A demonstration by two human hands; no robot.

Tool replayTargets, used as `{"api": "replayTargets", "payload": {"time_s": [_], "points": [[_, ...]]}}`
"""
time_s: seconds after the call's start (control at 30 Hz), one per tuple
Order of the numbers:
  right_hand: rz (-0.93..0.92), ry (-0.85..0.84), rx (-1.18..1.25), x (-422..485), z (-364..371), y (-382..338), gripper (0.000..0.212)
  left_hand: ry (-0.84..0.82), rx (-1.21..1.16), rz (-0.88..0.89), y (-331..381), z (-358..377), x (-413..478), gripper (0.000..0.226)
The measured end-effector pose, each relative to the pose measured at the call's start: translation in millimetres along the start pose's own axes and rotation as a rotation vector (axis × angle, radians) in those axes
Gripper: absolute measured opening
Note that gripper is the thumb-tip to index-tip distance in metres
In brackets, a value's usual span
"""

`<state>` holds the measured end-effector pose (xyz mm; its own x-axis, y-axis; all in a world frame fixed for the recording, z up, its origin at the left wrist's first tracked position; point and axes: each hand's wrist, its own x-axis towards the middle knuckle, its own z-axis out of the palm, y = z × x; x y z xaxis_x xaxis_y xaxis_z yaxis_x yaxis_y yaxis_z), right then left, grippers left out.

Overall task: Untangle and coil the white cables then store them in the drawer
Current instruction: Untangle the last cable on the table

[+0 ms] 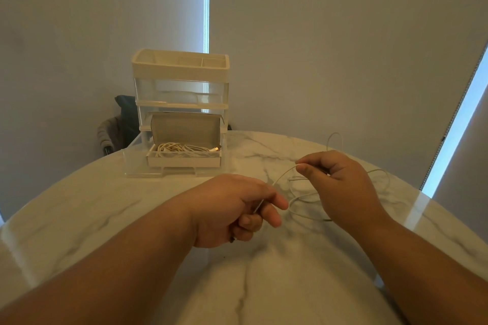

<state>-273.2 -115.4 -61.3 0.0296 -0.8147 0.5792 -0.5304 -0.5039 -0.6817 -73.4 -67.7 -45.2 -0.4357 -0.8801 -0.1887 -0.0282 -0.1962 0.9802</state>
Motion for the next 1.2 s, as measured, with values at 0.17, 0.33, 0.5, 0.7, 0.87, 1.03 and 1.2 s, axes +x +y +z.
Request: {"api": "replayTargets", "payload": {"time_s": [0.17, 0.33, 0.5, 0.7, 0.87, 1.03, 1.2], "points": [[0.076, -0.168, 0.036, -1, 6, 3, 0.012, -0.116, -0.189, 0.149, 1, 1, -2, 0.021], [0.060, -0.389, 0.001, -11, 17, -8, 0.022, -0.150, -0.436, 0.281, 7, 1, -7, 0.018], [0.061, -0.563, -0.119, -19, 20, -18, 0.043, -0.072, -0.509, 0.366, 10, 2, -5, 0.031], [0.047, -0.551, -0.185, -18, 16, -19, 0.035, -0.101, -0.372, 0.329, 4, 3, -6, 0.025], [-0.027, -0.579, -0.282, -14, 19, -9, 0.028, -0.120, -0.349, 0.305, 7, 6, -6, 0.015], [0.009, -0.585, -0.132, -18, 23, -13, 0.031, -0.092, -0.384, 0.302, 6, 5, -3, 0.014], [-0.012, -0.764, -0.163, -26, 23, -30, 0.021, 0.025, -0.626, 0.389, 12, -2, 0, 0.010]]}}
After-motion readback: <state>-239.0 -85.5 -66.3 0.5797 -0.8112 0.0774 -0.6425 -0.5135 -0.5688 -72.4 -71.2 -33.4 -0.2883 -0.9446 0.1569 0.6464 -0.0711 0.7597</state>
